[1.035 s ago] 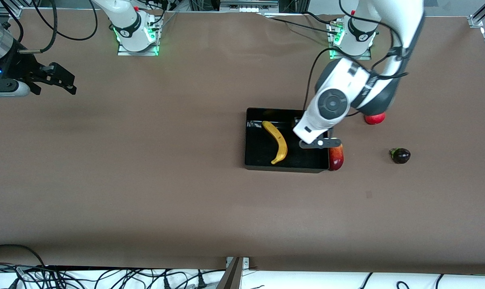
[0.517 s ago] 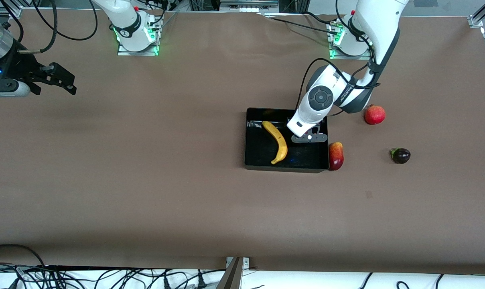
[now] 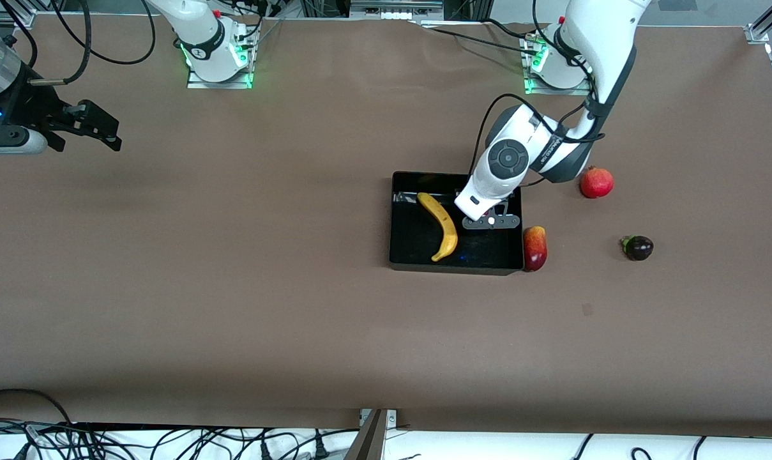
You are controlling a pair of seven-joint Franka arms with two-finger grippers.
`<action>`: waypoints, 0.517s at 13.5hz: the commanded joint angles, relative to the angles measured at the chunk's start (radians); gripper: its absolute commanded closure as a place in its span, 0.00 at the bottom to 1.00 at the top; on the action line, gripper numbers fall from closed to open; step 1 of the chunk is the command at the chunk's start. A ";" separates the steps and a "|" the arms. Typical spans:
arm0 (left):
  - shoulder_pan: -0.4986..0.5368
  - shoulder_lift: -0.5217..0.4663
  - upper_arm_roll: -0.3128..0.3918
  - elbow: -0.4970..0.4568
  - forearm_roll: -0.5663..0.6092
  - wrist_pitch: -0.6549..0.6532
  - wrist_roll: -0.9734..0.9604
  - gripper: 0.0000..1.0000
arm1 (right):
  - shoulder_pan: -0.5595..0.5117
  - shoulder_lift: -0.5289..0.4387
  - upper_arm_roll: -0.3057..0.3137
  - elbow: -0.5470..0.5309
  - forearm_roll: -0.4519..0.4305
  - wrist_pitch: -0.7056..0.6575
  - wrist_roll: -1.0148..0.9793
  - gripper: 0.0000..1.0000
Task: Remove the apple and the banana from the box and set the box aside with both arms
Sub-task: 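Reach the left gripper into the tray and grasp the red apple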
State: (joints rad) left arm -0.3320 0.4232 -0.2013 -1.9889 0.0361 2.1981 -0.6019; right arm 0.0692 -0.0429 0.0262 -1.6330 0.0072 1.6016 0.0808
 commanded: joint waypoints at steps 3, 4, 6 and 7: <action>0.060 -0.026 0.026 0.295 0.024 -0.467 0.054 0.99 | -0.008 0.001 0.009 0.015 0.008 -0.002 0.013 0.00; 0.098 -0.041 0.025 0.294 0.042 -0.498 0.118 0.99 | -0.008 0.001 0.011 0.015 0.008 -0.002 0.013 0.00; 0.207 -0.072 0.020 0.245 0.059 -0.518 0.303 0.99 | -0.008 0.001 0.009 0.015 0.008 -0.002 0.013 0.00; 0.268 -0.083 0.013 0.201 0.059 -0.514 0.406 0.95 | -0.008 0.001 0.009 0.015 0.008 0.000 0.013 0.00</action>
State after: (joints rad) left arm -0.1682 0.3666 -0.1715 -1.7145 0.0831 1.6885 -0.3630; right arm 0.0693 -0.0429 0.0265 -1.6329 0.0072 1.6022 0.0808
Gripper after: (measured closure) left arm 0.295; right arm 0.000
